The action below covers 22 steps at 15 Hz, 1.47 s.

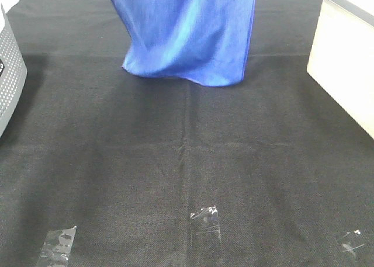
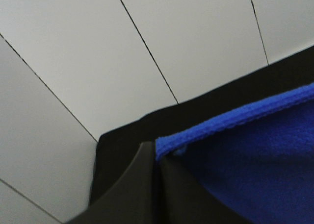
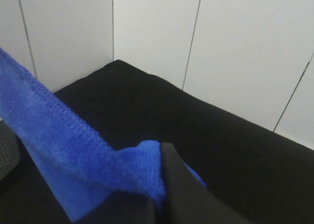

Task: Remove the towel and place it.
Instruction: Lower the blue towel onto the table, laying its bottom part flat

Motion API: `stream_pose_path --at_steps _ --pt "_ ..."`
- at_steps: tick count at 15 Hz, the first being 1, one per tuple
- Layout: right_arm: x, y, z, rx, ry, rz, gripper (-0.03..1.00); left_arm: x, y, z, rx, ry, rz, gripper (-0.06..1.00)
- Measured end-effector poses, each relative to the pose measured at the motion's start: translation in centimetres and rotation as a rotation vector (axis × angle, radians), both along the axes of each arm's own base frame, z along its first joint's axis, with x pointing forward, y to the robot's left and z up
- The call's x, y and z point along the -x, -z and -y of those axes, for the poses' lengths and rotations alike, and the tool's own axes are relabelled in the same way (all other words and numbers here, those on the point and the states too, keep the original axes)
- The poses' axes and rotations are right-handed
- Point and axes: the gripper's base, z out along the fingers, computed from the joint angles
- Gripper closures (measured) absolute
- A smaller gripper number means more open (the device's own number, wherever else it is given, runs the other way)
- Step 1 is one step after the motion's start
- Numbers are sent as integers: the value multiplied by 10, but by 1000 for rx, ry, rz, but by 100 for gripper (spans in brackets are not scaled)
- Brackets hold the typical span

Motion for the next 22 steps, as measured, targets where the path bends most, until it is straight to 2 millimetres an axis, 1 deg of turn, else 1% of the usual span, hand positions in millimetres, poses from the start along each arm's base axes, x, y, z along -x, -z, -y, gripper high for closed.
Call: stream_pose_path --at_steps 2,3,4,5,6,7,8,10,13,14,16,17,19,20,22 --pt "10 0 -2 5 -46 -65 97 10 2 -3 19 -24 -96 94" --pt "15 -1 -2 12 -65 -91 97 13 0 -4 53 -27 -105 94" --pt "15 -1 -2 12 -65 -91 97 13 0 -4 53 -27 -105 94" --pt "24 -2 0 37 -82 -130 97 24 -8 -1 98 -6 -101 94" --pt "27 -1 0 50 -90 -150 97 31 -14 0 107 4 -91 94" --pt "27 -1 0 50 -90 -150 97 31 -14 0 107 4 -91 94" --pt "30 2 -1 64 -114 -195 97 43 -25 2 121 24 -68 94" --pt "31 3 -1 62 -126 -208 97 46 -26 5 121 36 -69 94" --pt "32 2 -2 58 -129 -209 97 49 -17 19 91 62 -147 94" --pt "32 1 -1 52 -126 -213 97 50 -10 21 81 60 -195 94" --pt "38 -3 0 30 -119 -219 97 55 2 18 68 41 -283 94" --pt "43 -3 1 15 -122 -248 97 66 6 12 69 29 -330 94" --pt "51 3 1 4 -131 -311 97 81 11 6 67 36 -383 94" --pt "56 10 2 3 -140 -357 97 89 13 3 72 46 -409 94" --pt "72 20 4 -1 -156 -435 97 105 16 -1 96 79 -454 94"
